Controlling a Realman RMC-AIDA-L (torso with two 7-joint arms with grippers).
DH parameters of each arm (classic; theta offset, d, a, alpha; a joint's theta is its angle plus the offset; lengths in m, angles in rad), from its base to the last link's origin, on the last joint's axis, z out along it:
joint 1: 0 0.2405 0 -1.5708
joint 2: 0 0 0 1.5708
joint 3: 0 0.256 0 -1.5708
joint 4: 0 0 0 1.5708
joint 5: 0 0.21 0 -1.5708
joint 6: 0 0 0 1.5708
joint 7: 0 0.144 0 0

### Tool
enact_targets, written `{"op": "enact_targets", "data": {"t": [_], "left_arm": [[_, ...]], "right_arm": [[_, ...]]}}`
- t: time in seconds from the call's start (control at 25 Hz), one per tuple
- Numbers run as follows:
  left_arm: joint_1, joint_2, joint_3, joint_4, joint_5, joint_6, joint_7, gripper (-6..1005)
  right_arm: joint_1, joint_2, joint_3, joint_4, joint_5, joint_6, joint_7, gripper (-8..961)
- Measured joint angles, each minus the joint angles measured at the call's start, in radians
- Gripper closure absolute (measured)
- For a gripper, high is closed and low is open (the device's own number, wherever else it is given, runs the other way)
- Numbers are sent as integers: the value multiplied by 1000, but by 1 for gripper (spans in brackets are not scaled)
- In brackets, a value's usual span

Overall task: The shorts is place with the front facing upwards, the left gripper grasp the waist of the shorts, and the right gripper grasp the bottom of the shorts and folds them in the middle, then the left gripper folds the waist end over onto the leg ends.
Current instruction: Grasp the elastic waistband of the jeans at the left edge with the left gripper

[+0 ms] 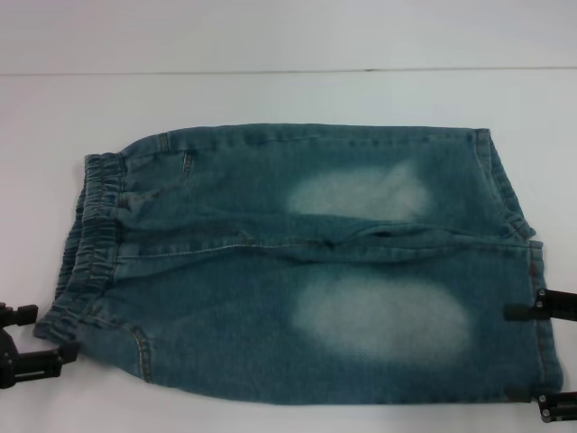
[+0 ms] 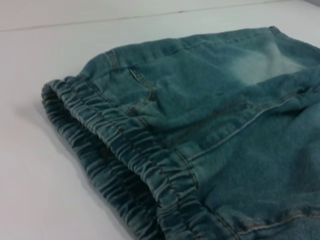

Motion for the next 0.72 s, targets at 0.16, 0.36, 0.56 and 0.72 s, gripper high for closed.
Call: {"op": "enact_targets", "data": {"t": [0.16,0.36,0.56,0.72], "left_arm": [[0,3,5,-7,11,14,2,96],[-7,5,8,-8,12,52,4,98],[-9,4,56,-8,9,69,10,100],[-19,1,90,-21,8,42,11,303]], "right_arm": [[1,0,0,0,0,-1,1,102],[1,0,2,0,0,-2,1,102],[1,0,-2,0,0,1,0,102],[0,0,-3,2,0,2,-3,102]]}}
